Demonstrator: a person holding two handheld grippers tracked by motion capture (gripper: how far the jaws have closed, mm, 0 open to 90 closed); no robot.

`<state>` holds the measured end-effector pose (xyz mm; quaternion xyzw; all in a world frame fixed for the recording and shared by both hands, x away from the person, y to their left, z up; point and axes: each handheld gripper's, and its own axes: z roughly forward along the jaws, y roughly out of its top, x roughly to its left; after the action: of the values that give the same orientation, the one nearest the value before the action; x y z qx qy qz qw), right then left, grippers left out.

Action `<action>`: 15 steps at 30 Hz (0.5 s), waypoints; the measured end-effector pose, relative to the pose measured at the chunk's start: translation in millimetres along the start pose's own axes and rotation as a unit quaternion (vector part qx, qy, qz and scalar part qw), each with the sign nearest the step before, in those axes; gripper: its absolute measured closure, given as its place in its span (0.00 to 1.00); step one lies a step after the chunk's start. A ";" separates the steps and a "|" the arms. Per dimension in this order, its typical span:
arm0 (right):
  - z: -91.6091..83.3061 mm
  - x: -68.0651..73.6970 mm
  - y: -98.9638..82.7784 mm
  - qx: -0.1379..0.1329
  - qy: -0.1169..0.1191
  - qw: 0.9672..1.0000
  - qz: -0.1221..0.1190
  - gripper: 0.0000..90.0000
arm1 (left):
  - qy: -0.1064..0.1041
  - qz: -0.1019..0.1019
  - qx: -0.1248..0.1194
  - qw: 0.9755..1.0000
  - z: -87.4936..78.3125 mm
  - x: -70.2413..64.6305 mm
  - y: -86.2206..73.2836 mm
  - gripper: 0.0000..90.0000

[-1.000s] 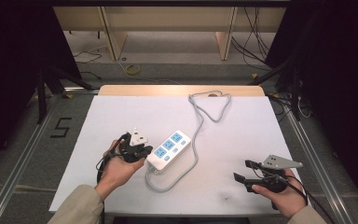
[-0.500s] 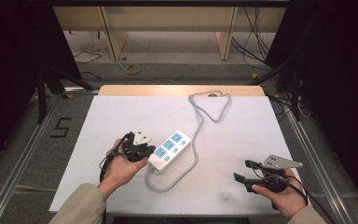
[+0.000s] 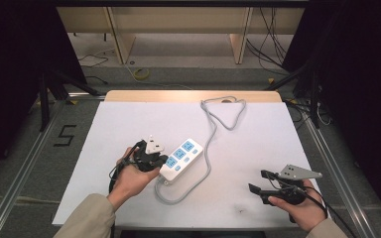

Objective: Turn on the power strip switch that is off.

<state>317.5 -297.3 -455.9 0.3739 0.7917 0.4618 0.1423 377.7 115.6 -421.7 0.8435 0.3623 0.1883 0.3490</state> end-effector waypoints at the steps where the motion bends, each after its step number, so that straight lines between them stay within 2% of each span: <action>1: 0.0 0.0 0.0 0.000 0.000 1.000 0.000 0.32 | -0.001 0.000 0.000 1.000 0.3 -0.2 0.2 1.00; 15: 0.0 0.1 0.0 0.000 0.000 1.000 0.000 0.32 | -0.006 0.003 0.004 1.000 5.1 -3.9 4.1 1.00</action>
<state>317.5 -297.2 -455.9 0.3738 0.7918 0.4617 0.1421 380.0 108.3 -422.5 0.8470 0.3585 0.1826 0.3475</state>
